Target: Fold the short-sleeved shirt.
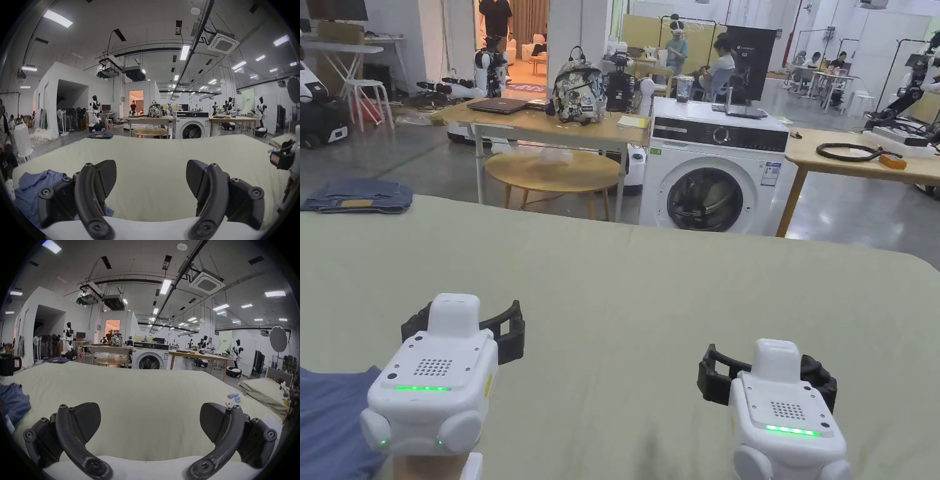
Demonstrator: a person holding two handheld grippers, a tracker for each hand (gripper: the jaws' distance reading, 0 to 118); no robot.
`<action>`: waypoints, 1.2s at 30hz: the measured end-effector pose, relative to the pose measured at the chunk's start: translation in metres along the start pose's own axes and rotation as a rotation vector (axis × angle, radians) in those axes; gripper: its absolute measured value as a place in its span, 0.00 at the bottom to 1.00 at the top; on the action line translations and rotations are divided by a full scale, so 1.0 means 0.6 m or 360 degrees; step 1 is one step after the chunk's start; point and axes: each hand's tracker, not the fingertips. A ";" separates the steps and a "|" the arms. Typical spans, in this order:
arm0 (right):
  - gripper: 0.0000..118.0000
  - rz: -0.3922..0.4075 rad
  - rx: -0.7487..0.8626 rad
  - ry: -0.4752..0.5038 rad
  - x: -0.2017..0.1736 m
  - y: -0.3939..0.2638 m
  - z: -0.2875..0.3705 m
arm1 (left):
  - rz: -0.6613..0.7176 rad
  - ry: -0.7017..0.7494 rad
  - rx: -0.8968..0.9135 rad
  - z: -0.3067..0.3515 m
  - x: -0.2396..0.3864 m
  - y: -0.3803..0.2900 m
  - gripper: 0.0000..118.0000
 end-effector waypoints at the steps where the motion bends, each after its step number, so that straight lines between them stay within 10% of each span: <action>1: 1.00 -0.0060 -0.0008 0.0005 0.004 0.005 0.000 | 0.0071 -0.0024 0.0002 0.001 -0.005 0.003 0.76; 8: 1.00 -0.0865 -0.0057 0.0047 0.055 0.038 0.002 | 0.0854 -0.0121 -0.0007 0.005 -0.054 0.021 0.76; 10: 1.00 -0.0934 -0.0073 0.0052 0.061 0.049 0.006 | 0.0604 -0.0037 0.0000 0.010 -0.040 0.031 0.76; 12: 1.00 -0.0507 -0.0007 0.0054 0.046 0.067 0.011 | -0.0072 0.0105 0.0001 0.010 0.005 0.041 0.76; 18: 1.00 0.1639 0.0472 -0.0161 -0.049 0.031 0.018 | -0.1639 0.0257 0.0265 0.013 0.077 0.004 0.76; 21: 1.00 0.2184 0.0627 -0.0165 -0.055 0.004 0.019 | -0.1990 0.0218 0.0328 0.019 0.084 0.000 0.75; 23: 1.00 0.2296 0.0686 -0.0172 -0.058 -0.006 0.019 | -0.2117 0.0211 0.0354 0.022 0.086 0.003 0.75; 26: 1.00 0.2157 0.0646 -0.0167 -0.060 -0.002 0.022 | -0.1936 0.0170 0.0324 0.031 0.090 0.012 0.75; 28: 1.00 0.1847 0.0520 -0.0154 -0.064 0.010 0.021 | -0.1578 0.0111 0.0245 0.039 0.086 0.037 0.75; 33: 1.00 0.0759 0.0199 -0.0055 -0.033 0.048 0.018 | -0.0339 -0.0051 0.0161 0.024 0.031 0.065 0.75; 36: 1.00 0.0190 0.0117 0.0031 -0.001 0.050 0.016 | 0.0013 -0.0048 0.0169 -0.011 -0.003 0.037 0.75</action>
